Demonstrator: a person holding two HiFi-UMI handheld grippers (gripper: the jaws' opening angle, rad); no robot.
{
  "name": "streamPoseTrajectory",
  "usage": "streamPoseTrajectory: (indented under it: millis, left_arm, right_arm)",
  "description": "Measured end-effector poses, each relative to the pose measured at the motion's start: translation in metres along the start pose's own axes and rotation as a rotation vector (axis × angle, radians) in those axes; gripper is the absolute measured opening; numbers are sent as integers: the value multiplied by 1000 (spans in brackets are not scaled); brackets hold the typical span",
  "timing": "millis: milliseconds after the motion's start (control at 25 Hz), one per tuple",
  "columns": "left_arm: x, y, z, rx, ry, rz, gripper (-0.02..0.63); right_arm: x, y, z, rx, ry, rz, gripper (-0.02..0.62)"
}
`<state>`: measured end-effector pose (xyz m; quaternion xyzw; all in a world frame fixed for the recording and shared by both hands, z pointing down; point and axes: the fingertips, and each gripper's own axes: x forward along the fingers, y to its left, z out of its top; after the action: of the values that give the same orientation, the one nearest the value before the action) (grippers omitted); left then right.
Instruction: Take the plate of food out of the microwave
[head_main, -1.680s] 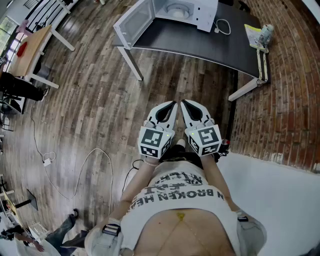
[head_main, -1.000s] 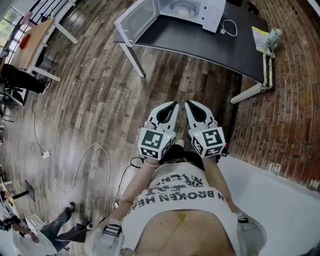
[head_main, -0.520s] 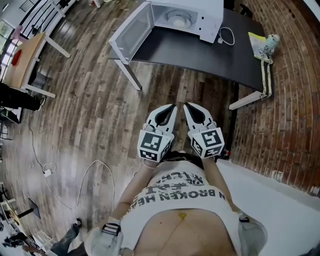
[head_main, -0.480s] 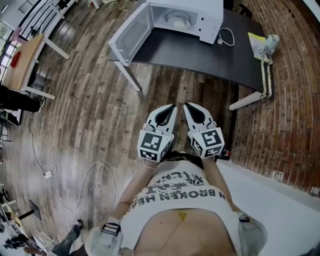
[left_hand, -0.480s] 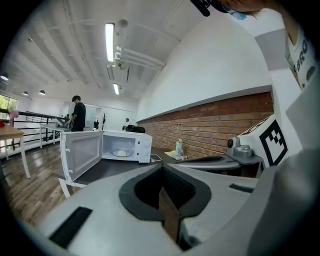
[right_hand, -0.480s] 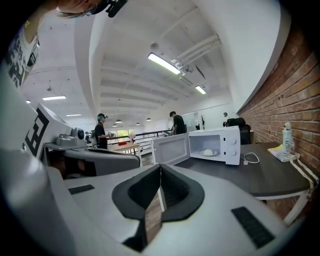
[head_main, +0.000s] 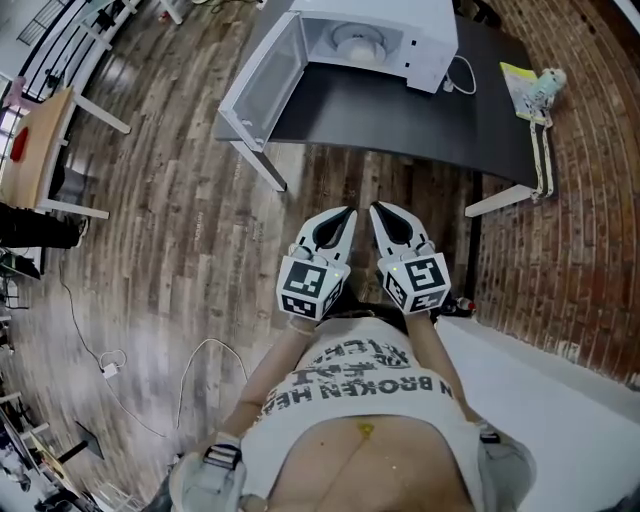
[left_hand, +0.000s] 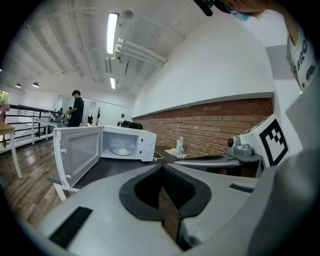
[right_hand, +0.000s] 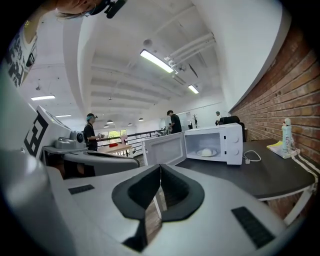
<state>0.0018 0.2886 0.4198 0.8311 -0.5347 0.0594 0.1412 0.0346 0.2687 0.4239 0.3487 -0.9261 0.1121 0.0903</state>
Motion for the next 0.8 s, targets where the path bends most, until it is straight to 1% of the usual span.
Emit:
streamPoseTrajectory:
  millis: [160, 320, 440, 640, 800]
  left_arm:
    - [-2, 20, 3, -2, -4, -14, 6]
    - [-4, 36, 6, 14, -11, -22, 6]
    - [-4, 42, 7, 7, -16, -32, 6]
    - [-1, 48, 12, -6, -30, -44, 6]
    - [6, 54, 13, -20, -32, -37, 6]
  right_arm:
    - [18, 5, 2, 22, -7, -24, 9]
    - [30, 16, 4, 7, -10, -48, 9]
    - [33, 19, 3, -1, -2, -60, 9]
    - [36, 14, 3, -1, 10, -90, 9]
    - [45, 6, 3, 2, 17, -84, 9]
